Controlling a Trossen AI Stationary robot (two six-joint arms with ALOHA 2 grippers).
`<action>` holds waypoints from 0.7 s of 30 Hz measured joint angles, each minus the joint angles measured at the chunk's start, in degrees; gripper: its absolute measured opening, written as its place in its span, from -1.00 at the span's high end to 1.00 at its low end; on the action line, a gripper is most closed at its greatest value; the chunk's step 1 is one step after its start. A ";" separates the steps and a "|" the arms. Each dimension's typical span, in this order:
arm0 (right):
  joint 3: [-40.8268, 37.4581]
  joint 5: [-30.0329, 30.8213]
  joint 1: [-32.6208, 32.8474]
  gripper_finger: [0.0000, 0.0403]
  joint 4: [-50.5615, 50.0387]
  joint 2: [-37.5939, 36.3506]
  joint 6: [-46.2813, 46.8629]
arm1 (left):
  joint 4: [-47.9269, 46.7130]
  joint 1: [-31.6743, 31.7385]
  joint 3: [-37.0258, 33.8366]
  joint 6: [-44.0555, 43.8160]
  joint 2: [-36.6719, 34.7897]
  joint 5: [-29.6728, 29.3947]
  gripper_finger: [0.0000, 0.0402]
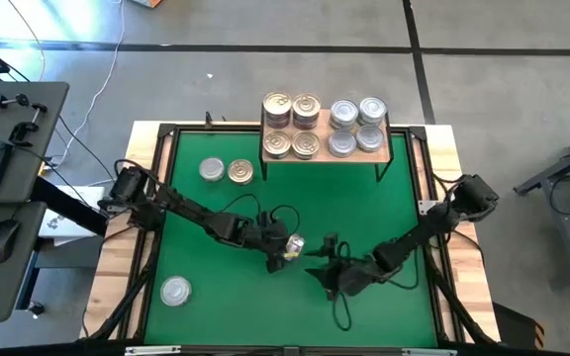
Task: Stack canned seafood by type on shelf
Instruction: Stack the blue pink tuna can on top of the bottom left blue pink tuna can on the shelf
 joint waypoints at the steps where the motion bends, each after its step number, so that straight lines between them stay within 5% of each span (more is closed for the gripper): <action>1: 1.29 0.01 -0.70 -0.16 -3.20 0.00 0.66 | -0.21 0.00 -0.03 0.00 0.15 -0.03 1.00; 11: 15.09 -13.70 -10.79 -0.53 -30.55 0.00 -10.50 | 0.12 -0.13 -0.04 0.48 0.15 -0.42 1.00; 17: 16.82 -28.87 -17.97 -0.53 -30.85 0.38 -21.77 | -6.18 -1.75 -0.02 -0.79 -1.97 -3.42 1.00; 21: 16.76 -33.88 -20.89 -0.53 -28.60 1.83 -27.02 | -16.61 -4.15 -0.02 -5.71 -5.32 -9.96 1.00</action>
